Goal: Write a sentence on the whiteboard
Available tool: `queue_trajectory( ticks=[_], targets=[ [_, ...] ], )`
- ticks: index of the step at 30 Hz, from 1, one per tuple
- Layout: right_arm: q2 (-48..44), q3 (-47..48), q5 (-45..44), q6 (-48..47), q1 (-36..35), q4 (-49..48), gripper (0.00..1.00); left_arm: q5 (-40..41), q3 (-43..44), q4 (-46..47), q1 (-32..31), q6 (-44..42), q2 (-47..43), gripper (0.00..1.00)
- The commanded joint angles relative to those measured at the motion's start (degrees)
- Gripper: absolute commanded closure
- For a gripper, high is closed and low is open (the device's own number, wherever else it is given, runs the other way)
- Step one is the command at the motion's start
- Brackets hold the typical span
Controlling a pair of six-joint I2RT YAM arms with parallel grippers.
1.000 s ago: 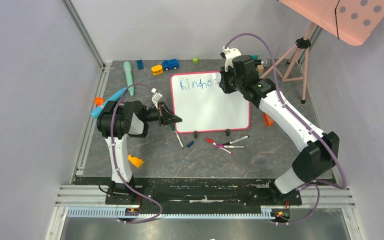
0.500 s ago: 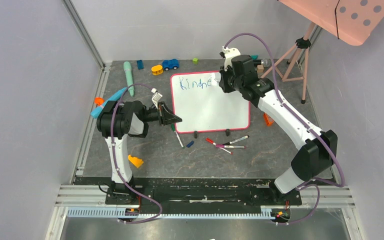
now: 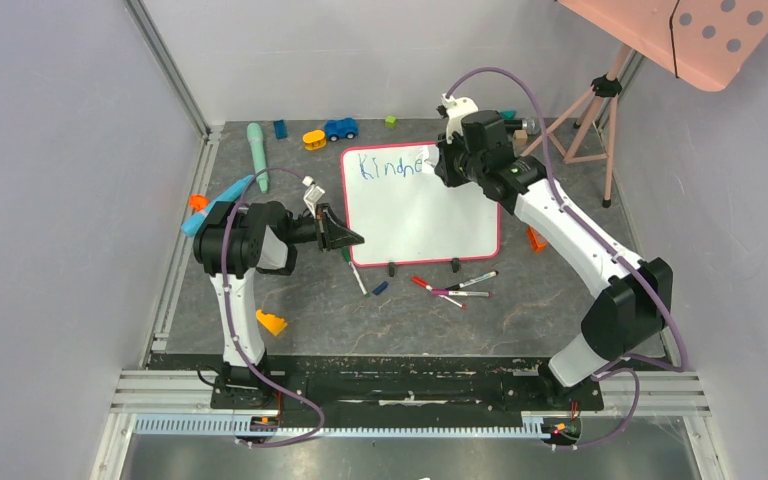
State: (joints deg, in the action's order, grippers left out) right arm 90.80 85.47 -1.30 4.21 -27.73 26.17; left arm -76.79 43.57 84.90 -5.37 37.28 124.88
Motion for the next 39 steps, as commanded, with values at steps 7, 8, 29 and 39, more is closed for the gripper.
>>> queue_trajectory(
  ticks=[7, 8, 29, 39],
  targets=[
    [-3.0, -2.5, -4.0, -0.7, 0.8, -0.9, 1.00, -2.3, 0.1, 4.3, -0.3, -7.0, 1.2, 0.98],
    [-3.1, -2.7, -4.1, -0.5, 0.7, -0.9, 1.00, -2.4, 0.1, 4.3, -0.3, -7.0, 1.2, 0.98],
    [-2.3, -3.6, 3.3, 1.1, 0.7, -3.0, 1.00, -2.3, 0.1, 4.3, -0.2, -7.0, 1.2, 0.98],
    [-4.1, -1.5, 7.0, 1.1, 1.1, -2.5, 1.00, -2.3, 0.2, 4.3, -0.3, -7.0, 1.2, 0.98]
  ],
)
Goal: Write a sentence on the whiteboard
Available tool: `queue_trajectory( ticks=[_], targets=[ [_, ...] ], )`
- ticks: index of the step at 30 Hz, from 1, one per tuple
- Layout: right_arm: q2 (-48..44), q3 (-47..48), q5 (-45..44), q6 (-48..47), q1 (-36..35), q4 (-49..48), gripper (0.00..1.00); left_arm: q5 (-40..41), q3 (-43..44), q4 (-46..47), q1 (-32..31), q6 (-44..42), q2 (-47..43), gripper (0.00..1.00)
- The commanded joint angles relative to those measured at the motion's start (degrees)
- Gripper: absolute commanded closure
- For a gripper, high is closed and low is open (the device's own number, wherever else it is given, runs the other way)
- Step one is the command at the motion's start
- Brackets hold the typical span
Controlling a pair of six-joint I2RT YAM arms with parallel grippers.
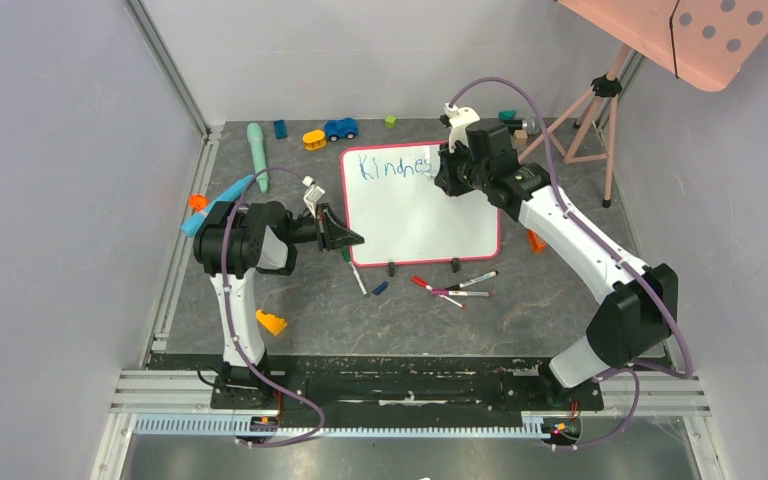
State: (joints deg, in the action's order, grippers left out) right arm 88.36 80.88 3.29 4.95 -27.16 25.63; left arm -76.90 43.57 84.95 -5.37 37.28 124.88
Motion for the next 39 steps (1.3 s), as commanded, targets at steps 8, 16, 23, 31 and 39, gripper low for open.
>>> queue_trajectory(
  ticks=[8, 16, 23, 31, 39],
  targets=[
    [-3.2, 5.2, 2.4, 0.8, 2.1, -1.8, 1.00, -2.1, 0.1, 4.3, -0.2, -7.0, 1.4, 0.98],
    [-2.8, 5.5, -2.8, 0.9, 3.2, -1.2, 1.00, -2.1, 0.2, 4.3, -0.3, -7.0, 1.3, 0.98],
    [-1.6, 5.7, -2.8, 0.4, 3.4, -1.1, 1.00, -2.1, 0.1, 4.3, -0.2, -7.0, 1.3, 0.98],
    [-0.9, 5.5, -2.9, 0.1, 3.5, -0.8, 1.00, -2.2, 0.1, 4.3, -0.3, -6.9, 1.3, 0.98],
    [-0.6, 5.3, -5.1, -0.2, 3.5, -0.8, 1.00, -2.1, 0.1, 4.3, -0.2, -6.9, 1.4, 0.98]
  ],
)
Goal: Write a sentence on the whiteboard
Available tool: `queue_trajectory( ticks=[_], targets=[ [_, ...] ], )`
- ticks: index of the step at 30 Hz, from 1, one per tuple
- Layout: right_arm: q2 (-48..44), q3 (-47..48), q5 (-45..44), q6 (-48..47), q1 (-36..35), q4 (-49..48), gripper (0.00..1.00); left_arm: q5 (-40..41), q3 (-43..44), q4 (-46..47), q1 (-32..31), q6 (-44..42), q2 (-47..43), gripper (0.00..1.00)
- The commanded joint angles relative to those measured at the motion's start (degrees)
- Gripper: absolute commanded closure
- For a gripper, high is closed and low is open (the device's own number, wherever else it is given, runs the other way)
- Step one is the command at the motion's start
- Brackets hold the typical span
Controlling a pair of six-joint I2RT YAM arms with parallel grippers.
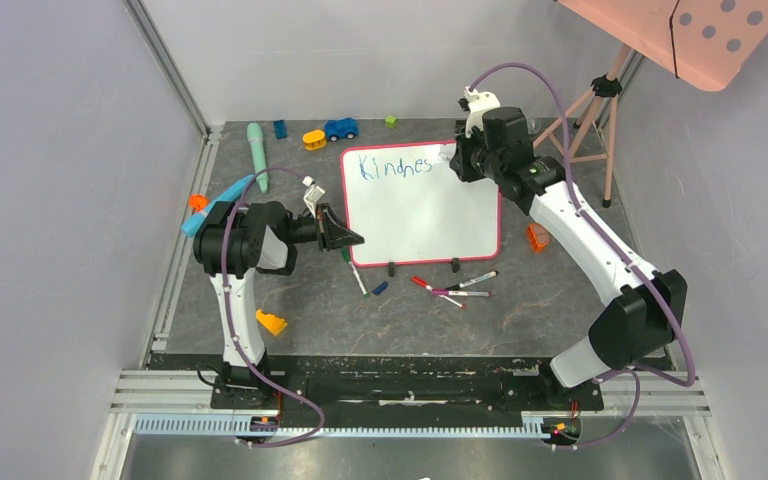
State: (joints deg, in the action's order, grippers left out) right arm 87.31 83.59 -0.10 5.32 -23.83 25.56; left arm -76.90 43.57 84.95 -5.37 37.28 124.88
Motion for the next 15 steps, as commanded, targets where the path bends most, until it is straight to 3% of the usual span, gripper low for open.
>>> queue_trajectory(
  ticks=[1, 15],
  targets=[
    [0.5, 2.5, -1.7, -0.6, 0.2, -0.7, 1.00, -2.2, 0.1, 4.3, -0.2, -6.9, 1.3, 0.98],
    [1.7, 2.5, -1.3, -0.6, 0.3, -1.1, 1.00, -2.1, 0.2, 4.3, -0.2, -6.9, 1.3, 0.98]
  ],
)
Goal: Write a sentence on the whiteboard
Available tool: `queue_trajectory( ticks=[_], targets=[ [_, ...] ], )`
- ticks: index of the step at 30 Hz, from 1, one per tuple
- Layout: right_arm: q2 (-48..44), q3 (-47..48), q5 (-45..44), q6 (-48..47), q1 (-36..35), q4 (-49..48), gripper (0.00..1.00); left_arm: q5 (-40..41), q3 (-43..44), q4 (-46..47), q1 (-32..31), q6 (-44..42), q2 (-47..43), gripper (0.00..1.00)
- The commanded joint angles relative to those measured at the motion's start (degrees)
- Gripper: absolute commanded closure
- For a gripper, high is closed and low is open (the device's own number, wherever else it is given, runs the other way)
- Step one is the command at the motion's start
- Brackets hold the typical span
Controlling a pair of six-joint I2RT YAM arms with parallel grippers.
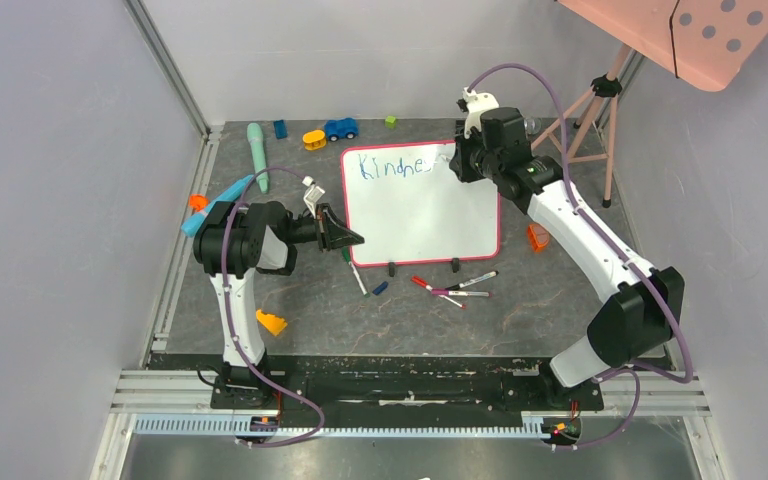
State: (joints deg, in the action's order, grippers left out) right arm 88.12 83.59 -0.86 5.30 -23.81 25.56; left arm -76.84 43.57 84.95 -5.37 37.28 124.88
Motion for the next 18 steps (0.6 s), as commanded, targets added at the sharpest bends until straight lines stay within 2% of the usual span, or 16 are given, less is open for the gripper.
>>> queue_trajectory(
  ticks=[1, 18],
  targets=[
    [1.1, 2.7, -0.3, -0.7, 0.3, -1.1, 1.00, -2.2, 0.1, 4.3, -0.2, -6.9, 1.3, 0.98],
    [1.2, 1.5, 3.5, -1.4, 0.3, -1.0, 1.00, -2.1, 0.1, 4.3, -0.2, -6.9, 1.3, 0.98]
  ],
)
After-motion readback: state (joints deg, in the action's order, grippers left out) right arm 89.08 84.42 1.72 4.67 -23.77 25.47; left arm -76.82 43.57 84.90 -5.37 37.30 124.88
